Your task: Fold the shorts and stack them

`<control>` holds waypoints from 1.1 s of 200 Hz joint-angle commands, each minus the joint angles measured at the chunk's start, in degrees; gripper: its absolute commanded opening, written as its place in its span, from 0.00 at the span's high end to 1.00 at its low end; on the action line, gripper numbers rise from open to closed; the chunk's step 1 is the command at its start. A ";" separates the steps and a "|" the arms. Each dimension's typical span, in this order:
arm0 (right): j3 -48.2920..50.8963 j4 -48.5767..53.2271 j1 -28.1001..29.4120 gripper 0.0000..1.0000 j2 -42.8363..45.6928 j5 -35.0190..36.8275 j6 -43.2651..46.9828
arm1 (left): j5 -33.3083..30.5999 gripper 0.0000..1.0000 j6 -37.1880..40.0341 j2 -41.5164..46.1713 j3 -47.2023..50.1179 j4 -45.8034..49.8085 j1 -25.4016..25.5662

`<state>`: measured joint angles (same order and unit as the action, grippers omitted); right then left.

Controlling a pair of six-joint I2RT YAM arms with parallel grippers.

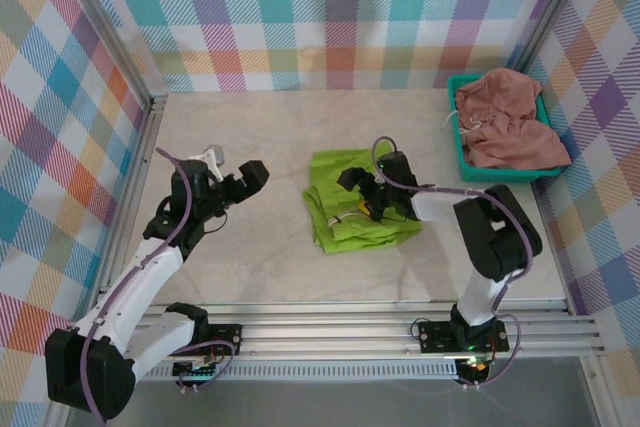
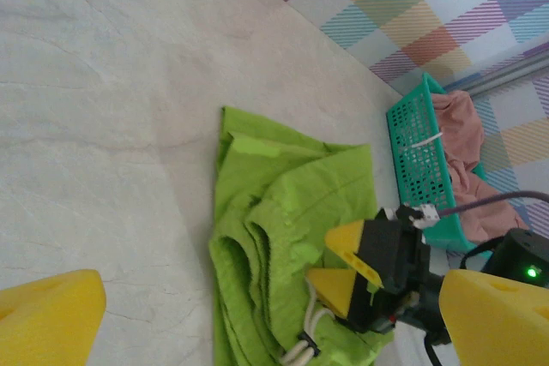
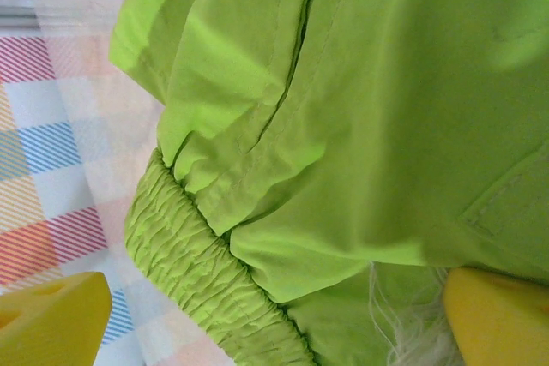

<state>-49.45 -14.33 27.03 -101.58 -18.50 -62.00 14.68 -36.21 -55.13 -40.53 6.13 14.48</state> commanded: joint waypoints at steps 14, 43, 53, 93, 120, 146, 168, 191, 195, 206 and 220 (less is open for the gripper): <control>-4.16 0.14 3.52 0.01 -8.60 5.57 -8.72 | -0.97 0.00 0.52 1.87 0.46 1.69 -0.24; -15.54 4.16 9.52 0.01 -15.29 8.10 -9.28 | -0.92 0.00 -0.44 1.55 0.60 0.78 -0.24; -21.10 5.79 11.72 0.01 -18.81 7.88 -9.62 | -0.88 0.00 -0.83 1.51 0.55 0.58 -0.24; -33.00 2.64 15.91 0.00 -25.84 3.23 -11.36 | -2.43 0.00 -0.58 3.28 -0.89 2.77 -0.24; -28.56 3.80 13.92 0.01 -16.81 4.15 -6.48 | -2.05 0.00 -1.27 2.92 -1.57 1.81 -0.24; -20.42 3.33 9.59 0.00 -5.44 3.18 -3.65 | -0.54 0.00 -3.26 -0.98 -2.14 -2.13 -0.20; -14.01 4.32 5.57 0.01 4.91 2.33 -0.47 | 0.09 0.00 -4.51 -5.81 -2.92 -6.45 1.83; -11.53 11.14 2.63 0.00 13.07 3.21 5.36 | -1.32 0.00 -4.22 -13.54 -6.58 -6.85 6.83; -11.10 12.57 2.24 0.01 14.56 3.64 6.50 | -1.33 0.00 -4.35 -15.23 -7.24 -7.07 7.86; -9.92 16.55 0.65 0.00 18.12 4.42 9.70 | -1.30 0.00 -4.95 -19.66 -8.45 -8.55 10.37; -8.35 19.99 -1.63 0.01 21.66 4.44 12.27 | -2.33 0.00 -5.42 -24.81 -9.64 -10.22 13.24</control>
<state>-60.97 -4.36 27.75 -84.38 -14.55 -58.08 13.04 -40.38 -73.67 -47.48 0.25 23.38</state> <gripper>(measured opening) 0.994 0.999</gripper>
